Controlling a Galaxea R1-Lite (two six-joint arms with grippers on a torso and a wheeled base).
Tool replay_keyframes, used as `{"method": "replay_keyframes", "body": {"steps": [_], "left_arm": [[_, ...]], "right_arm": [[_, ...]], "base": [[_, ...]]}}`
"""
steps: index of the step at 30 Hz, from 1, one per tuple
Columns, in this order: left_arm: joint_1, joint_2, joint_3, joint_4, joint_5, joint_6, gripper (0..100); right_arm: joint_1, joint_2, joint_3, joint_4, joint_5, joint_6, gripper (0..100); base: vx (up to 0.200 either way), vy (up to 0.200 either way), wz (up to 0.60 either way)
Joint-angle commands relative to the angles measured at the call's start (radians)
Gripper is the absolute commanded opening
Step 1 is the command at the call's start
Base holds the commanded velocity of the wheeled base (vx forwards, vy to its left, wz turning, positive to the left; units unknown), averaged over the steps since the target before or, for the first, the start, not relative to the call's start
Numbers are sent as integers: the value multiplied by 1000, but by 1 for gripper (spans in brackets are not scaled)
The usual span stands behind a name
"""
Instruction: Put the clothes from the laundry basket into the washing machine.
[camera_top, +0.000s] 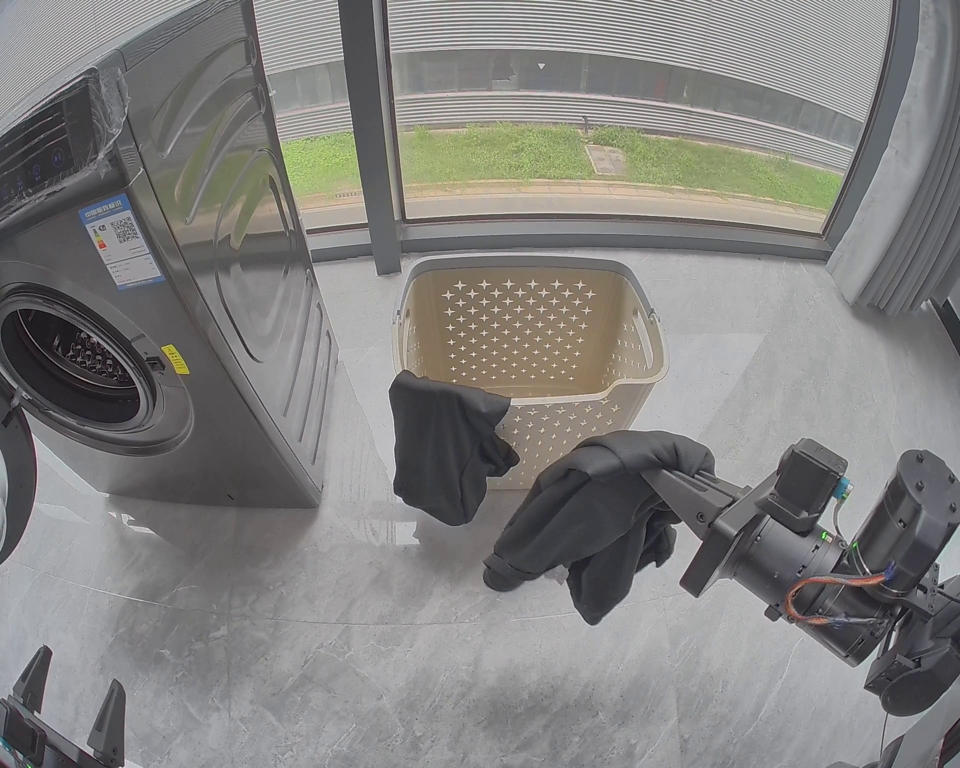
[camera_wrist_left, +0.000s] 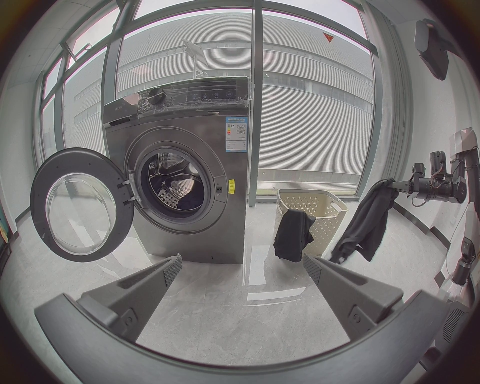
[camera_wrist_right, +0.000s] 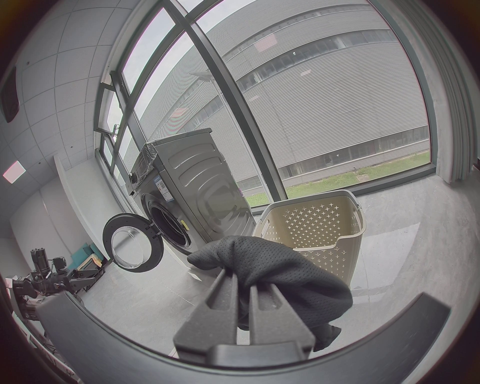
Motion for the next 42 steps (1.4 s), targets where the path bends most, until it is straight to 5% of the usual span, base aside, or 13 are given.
{"method": "replay_keyframes", "body": {"steps": [1,42], "left_arm": [[-1,-11,15,0,1,0,100],[-1,-11,15,0,1,0,100]], "right_arm": [[1,2,0,0,0,2,0],[2,27,-1,-5,4,0,0]], "base": [[0,200,0],[0,200,0]]}}
